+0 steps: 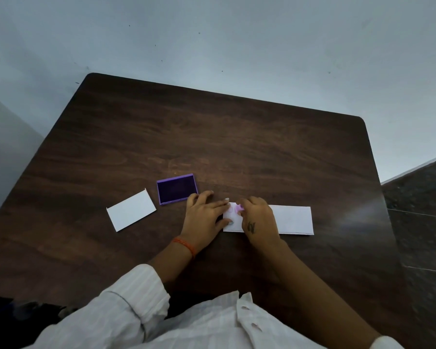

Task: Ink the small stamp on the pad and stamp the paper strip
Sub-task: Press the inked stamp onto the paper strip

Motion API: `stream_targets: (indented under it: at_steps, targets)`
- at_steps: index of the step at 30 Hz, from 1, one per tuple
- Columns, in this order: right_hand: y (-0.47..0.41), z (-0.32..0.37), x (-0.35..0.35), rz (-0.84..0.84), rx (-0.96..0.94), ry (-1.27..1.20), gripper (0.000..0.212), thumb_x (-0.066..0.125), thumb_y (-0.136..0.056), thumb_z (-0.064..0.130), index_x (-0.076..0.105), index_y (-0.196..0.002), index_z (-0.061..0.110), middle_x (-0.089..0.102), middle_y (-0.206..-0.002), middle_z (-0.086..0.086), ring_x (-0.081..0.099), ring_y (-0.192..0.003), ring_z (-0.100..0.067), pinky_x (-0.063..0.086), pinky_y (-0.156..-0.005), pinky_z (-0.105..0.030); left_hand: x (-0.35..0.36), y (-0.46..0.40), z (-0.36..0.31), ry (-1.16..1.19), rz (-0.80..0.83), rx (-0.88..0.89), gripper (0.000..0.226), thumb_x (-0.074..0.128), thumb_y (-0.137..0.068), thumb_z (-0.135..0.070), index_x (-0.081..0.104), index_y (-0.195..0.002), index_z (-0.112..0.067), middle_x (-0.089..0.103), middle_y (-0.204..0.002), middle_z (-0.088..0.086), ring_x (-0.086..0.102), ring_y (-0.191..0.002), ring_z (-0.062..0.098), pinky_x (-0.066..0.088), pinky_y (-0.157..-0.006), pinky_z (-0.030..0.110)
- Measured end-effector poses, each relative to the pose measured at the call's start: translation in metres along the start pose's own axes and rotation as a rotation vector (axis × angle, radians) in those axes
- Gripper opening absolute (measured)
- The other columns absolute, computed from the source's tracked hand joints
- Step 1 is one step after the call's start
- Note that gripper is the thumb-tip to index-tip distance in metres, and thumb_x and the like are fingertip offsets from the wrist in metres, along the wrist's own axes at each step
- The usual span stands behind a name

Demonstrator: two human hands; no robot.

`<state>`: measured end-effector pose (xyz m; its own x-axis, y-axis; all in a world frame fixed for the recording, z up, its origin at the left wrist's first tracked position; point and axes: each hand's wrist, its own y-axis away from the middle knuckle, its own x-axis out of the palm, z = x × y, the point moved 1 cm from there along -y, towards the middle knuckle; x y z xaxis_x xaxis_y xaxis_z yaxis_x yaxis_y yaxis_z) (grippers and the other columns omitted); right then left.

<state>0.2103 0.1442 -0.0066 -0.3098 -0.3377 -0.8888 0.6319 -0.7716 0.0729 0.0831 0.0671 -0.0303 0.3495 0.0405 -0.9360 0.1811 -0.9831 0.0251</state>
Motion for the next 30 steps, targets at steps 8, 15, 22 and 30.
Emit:
stream_targets:
  at_steps: [8, 15, 22, 30]
  targets:
    - [-0.0023, 0.0018, 0.0006, 0.023, -0.032, 0.048, 0.018, 0.059, -0.085, 0.008, 0.063, -0.102, 0.004, 0.066, -0.107, -0.015, 0.057, -0.100, -0.025, 0.045, -0.084, -0.029, 0.0019, 0.0008, 0.0008, 0.029, -0.006, -0.008, 0.047, 0.053, -0.084, -0.048, 0.050, -0.126, -0.027, 0.055, -0.133, -0.007, 0.030, -0.133, 0.022, 0.011, -0.102, 0.038]
    - [-0.0011, -0.0032, 0.0039, 0.008, -0.077, 0.056, 0.017, 0.061, -0.082, 0.004, 0.064, -0.099, 0.003, 0.067, -0.101, -0.016, 0.059, -0.094, -0.027, 0.047, -0.078, -0.031, 0.0022, 0.0023, 0.0020, 0.061, -0.003, -0.007, 0.046, 0.051, -0.085, -0.048, 0.049, -0.127, -0.028, 0.052, -0.136, -0.008, 0.027, -0.135, 0.021, 0.012, -0.104, 0.039]
    - [-0.0014, -0.0031, 0.0026, 0.005, -0.113, 0.064, 0.019, 0.061, -0.081, 0.003, 0.064, -0.100, 0.002, 0.067, -0.102, -0.016, 0.058, -0.095, -0.027, 0.047, -0.078, -0.031, 0.0016, 0.0020, 0.0025, 0.061, 0.000, -0.005, 0.047, 0.051, -0.085, -0.048, 0.049, -0.127, -0.027, 0.053, -0.135, -0.008, 0.027, -0.135, 0.020, 0.011, -0.104, 0.037]
    - [-0.0039, -0.0005, -0.0030, 0.045, -0.025, 0.005, 0.016, 0.058, -0.086, 0.010, 0.066, -0.098, 0.005, 0.067, -0.101, -0.014, 0.058, -0.094, -0.024, 0.040, -0.078, -0.025, -0.0044, 0.0016, -0.0019, 0.031, 0.013, 0.009, 0.046, 0.051, -0.086, -0.047, 0.048, -0.127, -0.027, 0.051, -0.137, -0.008, 0.026, -0.135, 0.020, 0.010, -0.104, 0.037]
